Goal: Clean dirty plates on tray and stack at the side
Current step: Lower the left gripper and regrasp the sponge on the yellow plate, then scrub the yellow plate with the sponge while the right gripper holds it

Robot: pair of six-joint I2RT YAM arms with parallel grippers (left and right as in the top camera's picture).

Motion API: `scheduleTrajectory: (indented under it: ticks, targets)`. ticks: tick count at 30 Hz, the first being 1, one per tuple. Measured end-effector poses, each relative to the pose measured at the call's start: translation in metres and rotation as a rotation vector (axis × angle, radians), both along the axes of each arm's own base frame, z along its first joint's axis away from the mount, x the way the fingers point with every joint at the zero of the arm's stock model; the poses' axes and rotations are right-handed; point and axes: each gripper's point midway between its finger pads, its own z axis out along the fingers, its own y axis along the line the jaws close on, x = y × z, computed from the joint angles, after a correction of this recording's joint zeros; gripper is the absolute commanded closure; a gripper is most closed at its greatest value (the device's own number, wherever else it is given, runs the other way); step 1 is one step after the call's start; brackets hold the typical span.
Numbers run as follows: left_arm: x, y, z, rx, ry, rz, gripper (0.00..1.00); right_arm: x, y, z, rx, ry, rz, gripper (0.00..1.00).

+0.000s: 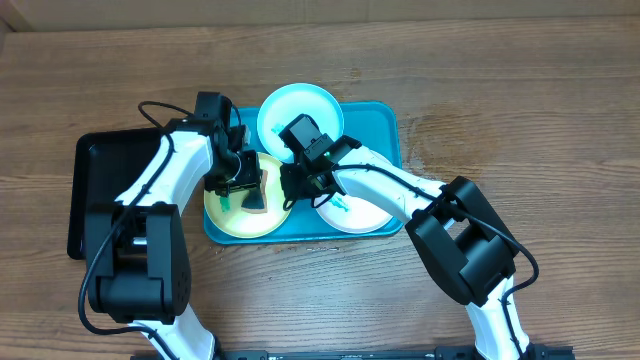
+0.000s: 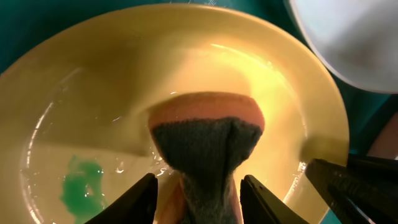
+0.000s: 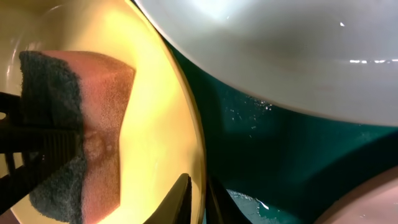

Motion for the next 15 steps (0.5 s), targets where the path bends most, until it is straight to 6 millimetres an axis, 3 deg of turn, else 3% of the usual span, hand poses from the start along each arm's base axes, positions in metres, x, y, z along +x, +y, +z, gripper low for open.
scheduleTrajectory:
  ticks: [15]
  targets:
    - [-0.0010, -0.0029, 0.0004, -0.017, 0.005, -0.002, 0.58, 0.0008, 0.0007, 0.0005, 0.003, -0.004, 0.000, 0.89]
